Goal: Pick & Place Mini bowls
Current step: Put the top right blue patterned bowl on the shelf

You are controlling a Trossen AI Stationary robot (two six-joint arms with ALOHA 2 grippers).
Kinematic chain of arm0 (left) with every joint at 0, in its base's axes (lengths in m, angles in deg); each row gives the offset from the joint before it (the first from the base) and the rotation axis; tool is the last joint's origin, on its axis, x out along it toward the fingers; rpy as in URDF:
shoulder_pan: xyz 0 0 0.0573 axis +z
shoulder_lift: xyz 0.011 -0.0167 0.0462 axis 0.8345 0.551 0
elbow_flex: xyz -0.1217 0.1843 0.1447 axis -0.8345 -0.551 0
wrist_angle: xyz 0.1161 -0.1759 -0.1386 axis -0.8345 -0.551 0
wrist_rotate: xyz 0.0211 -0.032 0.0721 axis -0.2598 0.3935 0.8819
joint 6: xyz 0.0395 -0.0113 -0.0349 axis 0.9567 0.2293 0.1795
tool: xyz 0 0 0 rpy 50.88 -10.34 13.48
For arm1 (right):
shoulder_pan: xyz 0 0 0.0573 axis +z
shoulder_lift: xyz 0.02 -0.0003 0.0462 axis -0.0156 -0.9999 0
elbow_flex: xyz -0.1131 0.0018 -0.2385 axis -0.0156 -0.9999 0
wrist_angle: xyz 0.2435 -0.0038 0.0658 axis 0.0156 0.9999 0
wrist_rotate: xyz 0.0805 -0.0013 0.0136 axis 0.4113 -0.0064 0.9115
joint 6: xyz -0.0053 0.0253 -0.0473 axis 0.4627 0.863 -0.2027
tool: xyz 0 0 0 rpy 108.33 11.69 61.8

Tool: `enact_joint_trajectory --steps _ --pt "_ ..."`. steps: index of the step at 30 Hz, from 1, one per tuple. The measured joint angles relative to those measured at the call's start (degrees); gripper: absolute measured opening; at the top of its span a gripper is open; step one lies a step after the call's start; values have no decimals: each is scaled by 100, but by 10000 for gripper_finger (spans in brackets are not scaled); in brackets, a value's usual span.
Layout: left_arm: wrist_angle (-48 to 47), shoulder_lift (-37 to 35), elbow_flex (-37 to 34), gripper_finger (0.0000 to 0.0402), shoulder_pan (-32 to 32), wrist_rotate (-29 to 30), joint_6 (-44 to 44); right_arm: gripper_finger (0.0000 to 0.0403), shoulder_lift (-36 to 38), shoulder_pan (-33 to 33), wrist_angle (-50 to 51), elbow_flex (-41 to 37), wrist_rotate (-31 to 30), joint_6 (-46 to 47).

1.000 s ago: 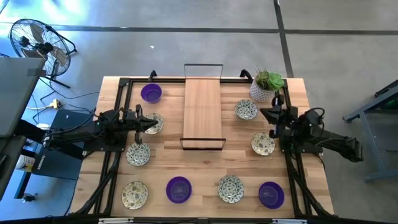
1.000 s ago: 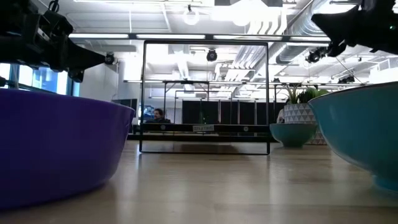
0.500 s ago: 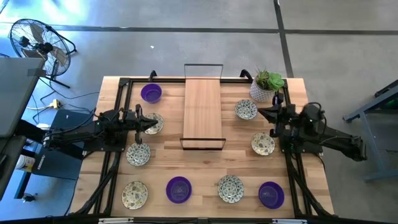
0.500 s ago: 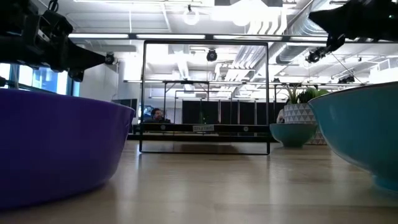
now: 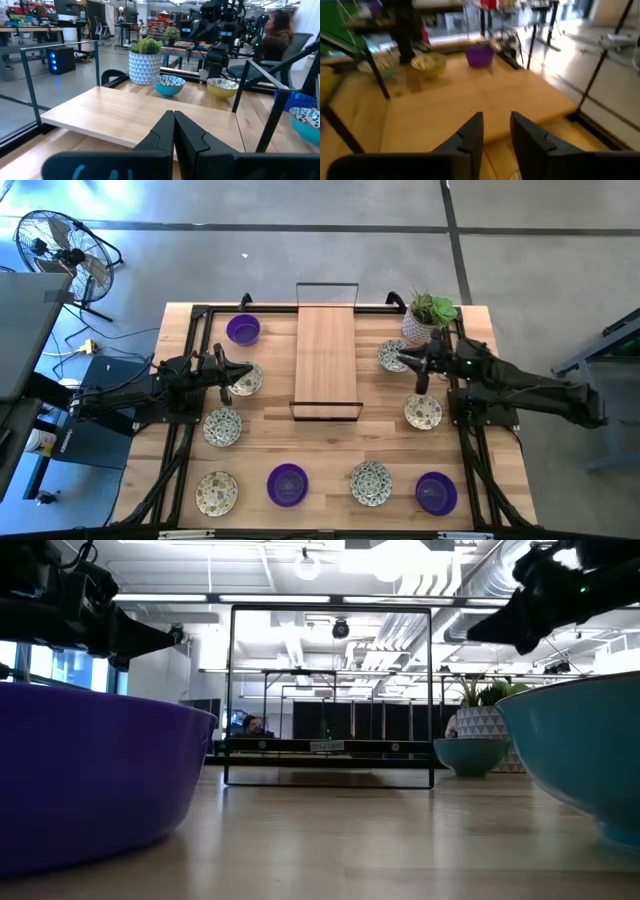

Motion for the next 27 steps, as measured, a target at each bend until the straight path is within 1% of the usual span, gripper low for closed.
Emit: enact_joint_trajectory --steps 6,12,16,23,27 --pt "-1 0 0 0 0 37 -27 126 -707 2 13 238 -24 8" --pt "-7 0 0 0 0 39 -7 147 -1108 2 35 366 -159 8" --pt "-6 2 0 0 0 83 -7 153 -1297 74 90 379 -428 -60" --pt "3 2 0 0 0 109 -7 154 -1631 549 168 379 -1080 -125" --pt "12 2 0 0 0 124 -7 154 -1797 692 168 379 -1282 61"
